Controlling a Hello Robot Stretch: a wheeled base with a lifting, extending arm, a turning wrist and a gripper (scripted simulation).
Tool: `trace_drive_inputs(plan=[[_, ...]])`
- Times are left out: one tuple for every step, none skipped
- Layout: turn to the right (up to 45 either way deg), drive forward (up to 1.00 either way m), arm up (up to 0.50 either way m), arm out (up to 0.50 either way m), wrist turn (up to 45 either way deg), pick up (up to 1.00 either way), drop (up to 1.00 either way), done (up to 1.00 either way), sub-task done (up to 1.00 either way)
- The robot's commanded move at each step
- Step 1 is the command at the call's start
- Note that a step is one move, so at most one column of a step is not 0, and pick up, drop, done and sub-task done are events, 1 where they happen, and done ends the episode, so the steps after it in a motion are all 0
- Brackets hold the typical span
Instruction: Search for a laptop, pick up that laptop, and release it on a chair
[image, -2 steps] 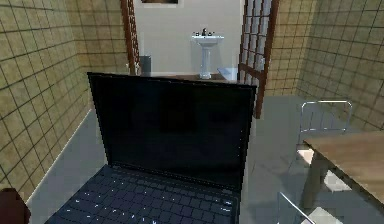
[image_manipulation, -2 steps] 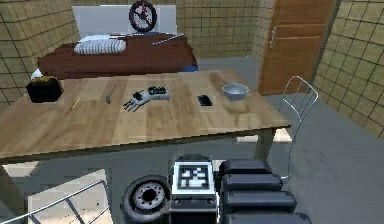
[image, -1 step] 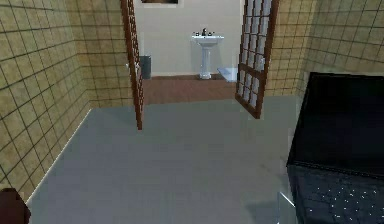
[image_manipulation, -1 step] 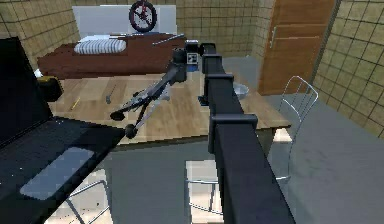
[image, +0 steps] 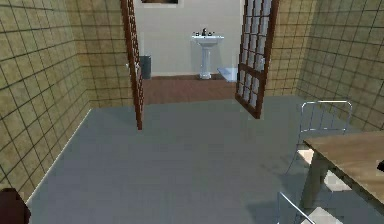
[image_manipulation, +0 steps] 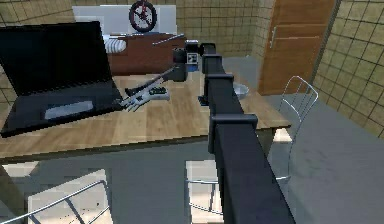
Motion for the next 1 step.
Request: trace_drive_inputs(plan=[[0.0,0.00,0.00,0.00,45.0,0.00,0.00,0.00,0.00]])
